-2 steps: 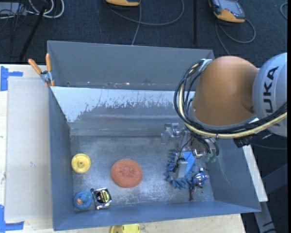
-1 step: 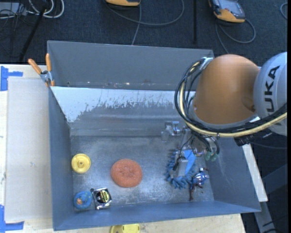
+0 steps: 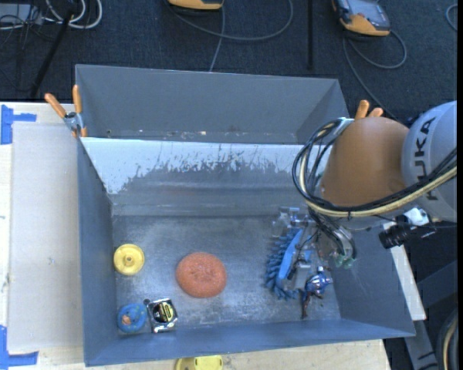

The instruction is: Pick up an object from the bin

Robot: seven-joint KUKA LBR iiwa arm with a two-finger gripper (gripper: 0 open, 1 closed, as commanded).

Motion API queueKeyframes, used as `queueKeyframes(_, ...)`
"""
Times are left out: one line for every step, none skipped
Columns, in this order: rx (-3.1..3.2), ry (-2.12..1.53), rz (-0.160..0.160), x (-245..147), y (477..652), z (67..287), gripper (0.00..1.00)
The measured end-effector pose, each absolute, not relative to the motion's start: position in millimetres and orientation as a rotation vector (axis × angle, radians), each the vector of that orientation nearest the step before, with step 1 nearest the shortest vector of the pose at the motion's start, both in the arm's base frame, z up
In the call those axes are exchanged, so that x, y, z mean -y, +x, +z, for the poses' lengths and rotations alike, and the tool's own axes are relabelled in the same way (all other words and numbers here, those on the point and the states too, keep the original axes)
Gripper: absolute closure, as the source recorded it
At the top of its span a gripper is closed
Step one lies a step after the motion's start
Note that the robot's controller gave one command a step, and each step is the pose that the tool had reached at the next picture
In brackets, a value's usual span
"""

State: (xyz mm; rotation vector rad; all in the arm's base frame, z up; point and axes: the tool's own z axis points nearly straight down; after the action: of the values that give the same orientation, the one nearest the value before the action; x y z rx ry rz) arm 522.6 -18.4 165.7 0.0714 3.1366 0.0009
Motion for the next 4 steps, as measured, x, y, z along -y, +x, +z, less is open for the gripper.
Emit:
queueKeyframes(-3.131, -0.229, 0.0, 86.5, 529.7, 93.4, 0.0)
queueKeyframes(-3.133, -0.219, 0.0, 81.3, 561.1, 71.0, 0.0)
queueKeyframes(-3.129, -0.258, 0.001, 85.8, 565.4, 70.2, 0.0)
queueKeyframes(-3.133, -0.232, 0.002, 85.5, 562.2, 70.2, 1.0)
